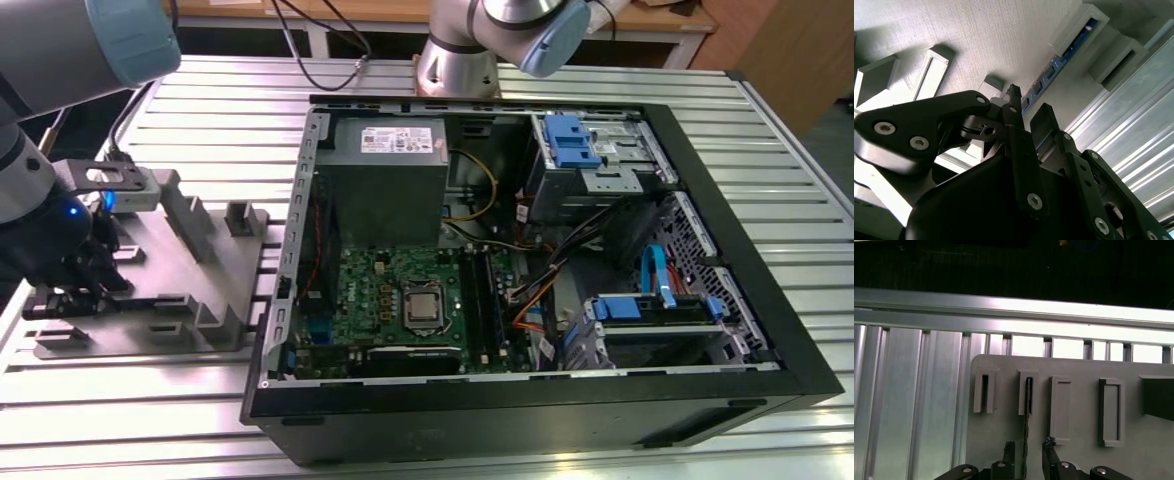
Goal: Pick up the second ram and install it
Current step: 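Pick up the second ram and move it above second insertion slot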
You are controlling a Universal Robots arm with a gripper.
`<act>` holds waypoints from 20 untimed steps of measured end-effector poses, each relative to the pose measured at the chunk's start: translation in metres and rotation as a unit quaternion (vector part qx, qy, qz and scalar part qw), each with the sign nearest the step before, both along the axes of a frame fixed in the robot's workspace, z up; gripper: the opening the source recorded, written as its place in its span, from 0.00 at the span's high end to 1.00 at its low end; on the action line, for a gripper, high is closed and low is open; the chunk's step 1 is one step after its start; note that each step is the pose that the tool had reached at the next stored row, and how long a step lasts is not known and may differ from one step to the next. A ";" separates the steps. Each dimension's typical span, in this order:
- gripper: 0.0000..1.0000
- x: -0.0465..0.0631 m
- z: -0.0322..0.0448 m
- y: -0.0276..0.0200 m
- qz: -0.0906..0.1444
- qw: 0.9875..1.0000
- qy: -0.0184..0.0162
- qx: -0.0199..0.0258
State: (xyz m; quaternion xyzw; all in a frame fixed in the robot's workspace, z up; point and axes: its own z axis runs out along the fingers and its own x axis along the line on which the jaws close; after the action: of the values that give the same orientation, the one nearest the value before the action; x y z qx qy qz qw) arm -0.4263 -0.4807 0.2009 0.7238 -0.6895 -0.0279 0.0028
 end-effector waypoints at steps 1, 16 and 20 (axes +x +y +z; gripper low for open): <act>0.67 0.000 0.0000 0.0000 0.000 1.000 0.000 0.000; 0.76 0.000 -0.0003 -0.0006 0.000 1.000 0.000 0.000; 0.76 0.000 -0.0004 -0.0008 0.000 1.000 0.000 0.000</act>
State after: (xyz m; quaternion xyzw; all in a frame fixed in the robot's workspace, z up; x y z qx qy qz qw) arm -0.4264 -0.4815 0.2005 0.7238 -0.6895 -0.0279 0.0028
